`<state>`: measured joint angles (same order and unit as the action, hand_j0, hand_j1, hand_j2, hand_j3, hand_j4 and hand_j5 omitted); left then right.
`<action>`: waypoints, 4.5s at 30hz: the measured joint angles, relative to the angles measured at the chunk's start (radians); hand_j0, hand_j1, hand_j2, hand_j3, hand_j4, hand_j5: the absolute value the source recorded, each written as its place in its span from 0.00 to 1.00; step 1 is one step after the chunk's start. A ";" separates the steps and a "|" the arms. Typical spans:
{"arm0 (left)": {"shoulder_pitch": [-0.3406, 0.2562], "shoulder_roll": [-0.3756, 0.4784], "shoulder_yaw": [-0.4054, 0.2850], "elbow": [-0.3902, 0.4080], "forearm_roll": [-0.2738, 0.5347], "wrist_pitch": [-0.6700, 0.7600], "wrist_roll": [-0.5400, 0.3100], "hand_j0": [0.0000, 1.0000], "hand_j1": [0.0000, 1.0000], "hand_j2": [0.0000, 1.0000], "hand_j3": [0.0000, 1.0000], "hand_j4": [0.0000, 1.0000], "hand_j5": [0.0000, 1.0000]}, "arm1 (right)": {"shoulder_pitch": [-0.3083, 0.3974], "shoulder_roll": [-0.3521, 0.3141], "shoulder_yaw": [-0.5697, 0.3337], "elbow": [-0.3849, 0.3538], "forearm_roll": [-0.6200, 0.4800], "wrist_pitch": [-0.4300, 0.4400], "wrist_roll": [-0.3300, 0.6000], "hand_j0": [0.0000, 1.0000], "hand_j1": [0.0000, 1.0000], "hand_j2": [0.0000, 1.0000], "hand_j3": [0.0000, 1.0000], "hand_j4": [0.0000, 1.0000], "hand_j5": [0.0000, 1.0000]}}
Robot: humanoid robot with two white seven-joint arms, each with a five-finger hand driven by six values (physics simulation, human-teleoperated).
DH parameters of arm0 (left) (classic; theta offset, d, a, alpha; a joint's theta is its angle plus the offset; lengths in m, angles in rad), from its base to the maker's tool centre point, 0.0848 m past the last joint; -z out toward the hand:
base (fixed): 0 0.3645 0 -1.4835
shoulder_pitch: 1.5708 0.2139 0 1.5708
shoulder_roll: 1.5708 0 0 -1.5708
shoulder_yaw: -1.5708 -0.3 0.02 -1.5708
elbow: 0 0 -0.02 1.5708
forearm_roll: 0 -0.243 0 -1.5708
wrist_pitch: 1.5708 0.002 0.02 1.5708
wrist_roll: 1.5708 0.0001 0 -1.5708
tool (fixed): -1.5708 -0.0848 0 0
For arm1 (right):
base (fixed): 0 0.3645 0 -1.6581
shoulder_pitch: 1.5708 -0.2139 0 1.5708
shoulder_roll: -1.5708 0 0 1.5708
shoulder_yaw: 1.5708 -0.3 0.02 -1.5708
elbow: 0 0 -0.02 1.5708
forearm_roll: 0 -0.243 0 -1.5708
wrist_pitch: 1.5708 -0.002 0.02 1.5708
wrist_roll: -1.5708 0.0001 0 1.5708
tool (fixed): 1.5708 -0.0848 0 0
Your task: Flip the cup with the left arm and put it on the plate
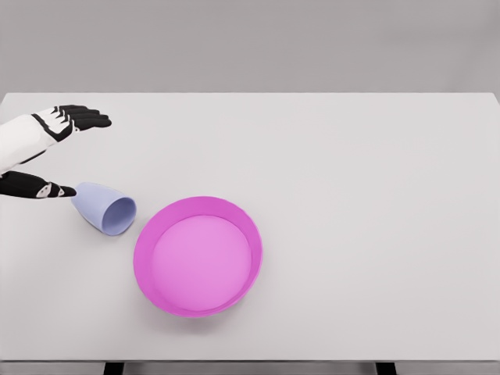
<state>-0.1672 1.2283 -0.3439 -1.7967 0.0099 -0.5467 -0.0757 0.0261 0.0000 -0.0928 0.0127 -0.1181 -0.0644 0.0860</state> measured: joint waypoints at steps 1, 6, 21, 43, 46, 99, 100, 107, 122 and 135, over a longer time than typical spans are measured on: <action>0.000 0.000 0.000 0.000 0.000 -0.001 0.000 1.00 1.00 1.00 1.00 1.00 1.00 | 0.000 0.000 0.000 0.000 0.000 0.000 0.000 1.00 1.00 1.00 1.00 1.00 1.00; 0.000 0.000 -0.003 0.004 -0.004 -0.003 0.000 1.00 1.00 1.00 1.00 1.00 1.00 | 0.002 0.000 0.001 0.001 0.000 0.000 -0.001 1.00 1.00 1.00 1.00 1.00 1.00; 0.000 0.007 -0.040 0.007 -0.014 -0.002 0.000 1.00 1.00 1.00 1.00 1.00 1.00 | 0.002 0.000 -0.001 0.006 -0.003 0.004 0.000 1.00 1.00 1.00 1.00 1.00 1.00; -0.014 0.011 -0.085 0.022 -0.015 0.045 -0.122 1.00 1.00 1.00 1.00 1.00 1.00 | 0.002 0.000 -0.001 0.006 -0.003 0.004 0.000 1.00 1.00 1.00 1.00 1.00 1.00; -0.015 -0.002 -0.094 0.023 -0.015 0.081 -0.156 1.00 1.00 1.00 1.00 1.00 1.00 | 0.002 0.000 0.000 0.006 -0.003 0.004 0.000 1.00 1.00 1.00 1.00 1.00 1.00; -0.160 -0.190 -0.251 0.184 -0.173 0.238 -0.228 1.00 1.00 1.00 1.00 1.00 1.00 | 0.002 0.000 -0.001 0.006 -0.003 0.004 0.000 1.00 1.00 1.00 1.00 1.00 1.00; -0.160 -0.191 -0.254 0.185 -0.173 0.238 -0.228 1.00 1.00 1.00 1.00 1.00 1.00 | 0.002 0.000 -0.001 0.006 -0.003 0.004 0.000 1.00 1.00 1.00 1.00 1.00 1.00; -0.161 -0.204 -0.269 0.188 -0.176 0.269 -0.228 1.00 1.00 1.00 1.00 1.00 1.00 | 0.002 0.000 -0.001 0.006 -0.003 0.004 0.000 1.00 1.00 1.00 1.00 1.00 1.00; -0.161 -0.224 -0.280 0.201 -0.194 0.283 -0.228 1.00 1.00 1.00 1.00 1.00 1.00 | 0.002 0.000 -0.001 0.006 -0.003 0.004 0.000 1.00 1.00 1.00 1.00 1.00 1.00; -0.158 -0.223 -0.286 0.197 -0.196 0.284 -0.230 0.78 0.78 0.78 0.78 0.78 0.78 | 0.002 0.000 -0.001 0.006 -0.003 0.004 0.000 1.00 1.00 1.00 1.00 1.00 1.00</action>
<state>-0.3252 1.0054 -0.6295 -1.5996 -0.1859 -0.2631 -0.3053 0.0276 0.0000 -0.0936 0.0184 -0.1211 -0.0599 0.0857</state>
